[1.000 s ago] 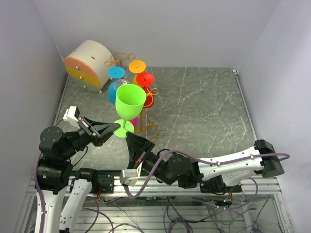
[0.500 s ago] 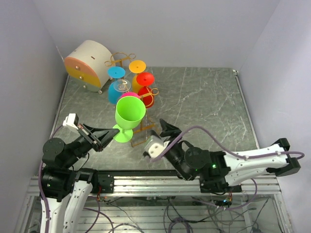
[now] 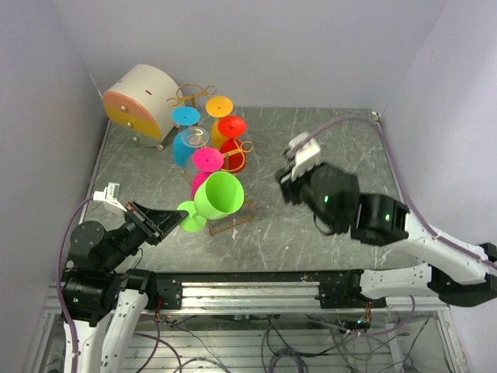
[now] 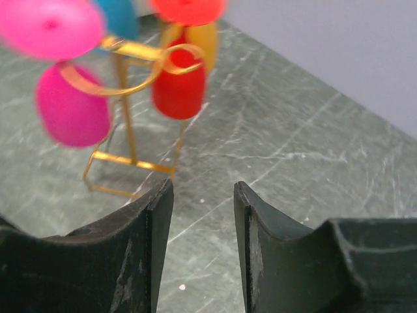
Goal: Take the wine glass off the wine glass rack
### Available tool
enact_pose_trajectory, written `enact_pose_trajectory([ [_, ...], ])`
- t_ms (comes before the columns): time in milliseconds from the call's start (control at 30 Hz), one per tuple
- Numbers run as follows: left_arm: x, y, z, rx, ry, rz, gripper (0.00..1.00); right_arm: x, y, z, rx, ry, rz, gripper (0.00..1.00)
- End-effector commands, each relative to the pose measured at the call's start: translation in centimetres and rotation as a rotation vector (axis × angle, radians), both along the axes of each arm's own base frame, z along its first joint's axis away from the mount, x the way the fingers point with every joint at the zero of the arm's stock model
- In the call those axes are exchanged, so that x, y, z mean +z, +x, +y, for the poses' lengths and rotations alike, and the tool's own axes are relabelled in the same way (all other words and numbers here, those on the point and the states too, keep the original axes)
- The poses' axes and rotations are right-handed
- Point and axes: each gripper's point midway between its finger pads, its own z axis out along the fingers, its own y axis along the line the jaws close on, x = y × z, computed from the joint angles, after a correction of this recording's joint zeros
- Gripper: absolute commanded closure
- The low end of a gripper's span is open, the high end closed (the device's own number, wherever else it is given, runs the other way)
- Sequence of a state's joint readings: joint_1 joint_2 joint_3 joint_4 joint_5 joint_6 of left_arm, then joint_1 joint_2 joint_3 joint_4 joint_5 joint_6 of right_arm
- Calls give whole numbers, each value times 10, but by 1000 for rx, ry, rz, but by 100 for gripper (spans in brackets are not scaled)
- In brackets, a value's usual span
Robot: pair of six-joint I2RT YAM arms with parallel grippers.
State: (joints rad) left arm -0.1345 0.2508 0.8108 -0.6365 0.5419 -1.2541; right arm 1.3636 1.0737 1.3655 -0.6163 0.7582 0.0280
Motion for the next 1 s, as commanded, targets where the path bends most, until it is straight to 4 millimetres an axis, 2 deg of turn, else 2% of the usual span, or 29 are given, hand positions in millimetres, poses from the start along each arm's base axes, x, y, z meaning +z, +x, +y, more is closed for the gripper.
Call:
enact_pose_trajectory([
  [0,-6,-5,7,34,81,-43,93,-8,29,-3,13,65,230,59],
  [33,-8,-6,9,37,93,-40,93,-21,49,-8,-38,45,292,65],
  [100,-10,-8,11,46,113,-40,93,-25,68,-12,-32,82,368,71],
  [167,-9,-10,13,55,139,-44,93,-16,79,-20,-14,158,402,76],
  [200,-10,-10,14,58,157,-39,93,-8,77,-19,25,204,414,77],
  [267,-11,-11,17,64,200,-34,93,11,61,-7,174,291,445,81],
  [333,-12,-11,21,71,251,-26,93,29,36,10,346,348,466,81],
  [367,-12,-10,23,74,272,-20,93,35,23,16,426,363,479,78],
  [400,-13,-10,24,75,295,-15,93,41,10,20,499,380,488,70],
  [533,-12,-5,28,70,364,-8,93,61,-22,22,667,404,492,51],
  [667,-10,1,27,53,400,-3,93,72,-34,24,740,412,492,48],
  [967,8,8,24,48,387,-40,93,65,-29,47,752,414,515,48],
])
